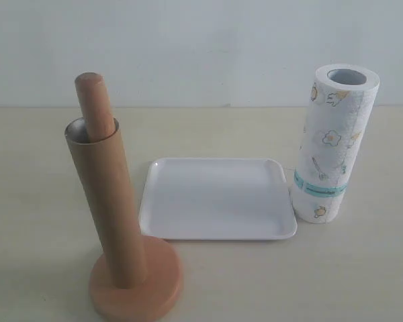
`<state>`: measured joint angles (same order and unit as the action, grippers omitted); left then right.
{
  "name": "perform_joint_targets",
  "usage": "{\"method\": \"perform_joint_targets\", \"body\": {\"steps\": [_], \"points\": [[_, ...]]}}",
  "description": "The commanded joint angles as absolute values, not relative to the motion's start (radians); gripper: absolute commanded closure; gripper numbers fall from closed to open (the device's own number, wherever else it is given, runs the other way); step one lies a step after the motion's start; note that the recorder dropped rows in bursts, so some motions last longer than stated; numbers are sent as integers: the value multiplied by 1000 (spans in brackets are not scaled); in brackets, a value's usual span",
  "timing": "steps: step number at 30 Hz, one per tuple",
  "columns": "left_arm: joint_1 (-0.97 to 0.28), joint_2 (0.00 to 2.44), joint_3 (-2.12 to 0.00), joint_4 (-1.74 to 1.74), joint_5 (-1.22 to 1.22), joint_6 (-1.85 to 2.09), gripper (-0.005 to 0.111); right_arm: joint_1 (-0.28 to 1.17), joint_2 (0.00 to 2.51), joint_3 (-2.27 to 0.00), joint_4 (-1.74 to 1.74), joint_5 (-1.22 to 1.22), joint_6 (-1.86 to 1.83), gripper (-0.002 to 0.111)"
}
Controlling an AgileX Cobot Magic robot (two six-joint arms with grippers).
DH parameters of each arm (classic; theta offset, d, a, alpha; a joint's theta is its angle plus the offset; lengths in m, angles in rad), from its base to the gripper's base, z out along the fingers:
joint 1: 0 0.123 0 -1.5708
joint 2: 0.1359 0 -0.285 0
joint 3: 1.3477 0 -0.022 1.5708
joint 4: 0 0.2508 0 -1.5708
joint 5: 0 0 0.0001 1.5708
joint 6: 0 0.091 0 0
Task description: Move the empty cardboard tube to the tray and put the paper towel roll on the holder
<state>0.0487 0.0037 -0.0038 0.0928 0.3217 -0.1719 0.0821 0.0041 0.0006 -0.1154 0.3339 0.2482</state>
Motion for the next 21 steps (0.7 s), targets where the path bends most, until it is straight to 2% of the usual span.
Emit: {"method": "perform_joint_targets", "body": {"steps": [1, 5, 14, 21], "points": [[50, 0, 0, 92, 319, -170, 103, 79, 0, 0, -119, 331, 248, 108], [50, 0, -14, 79, 305, -193, 103, 79, 0, 0, -119, 331, 248, 108], [48, 0, -265, -178, 305, -197, 103, 79, 0, 0, -119, 331, 248, 108], [48, 0, -297, -180, 222, -181, 103, 79, 0, 0, -119, 331, 248, 108]]}}
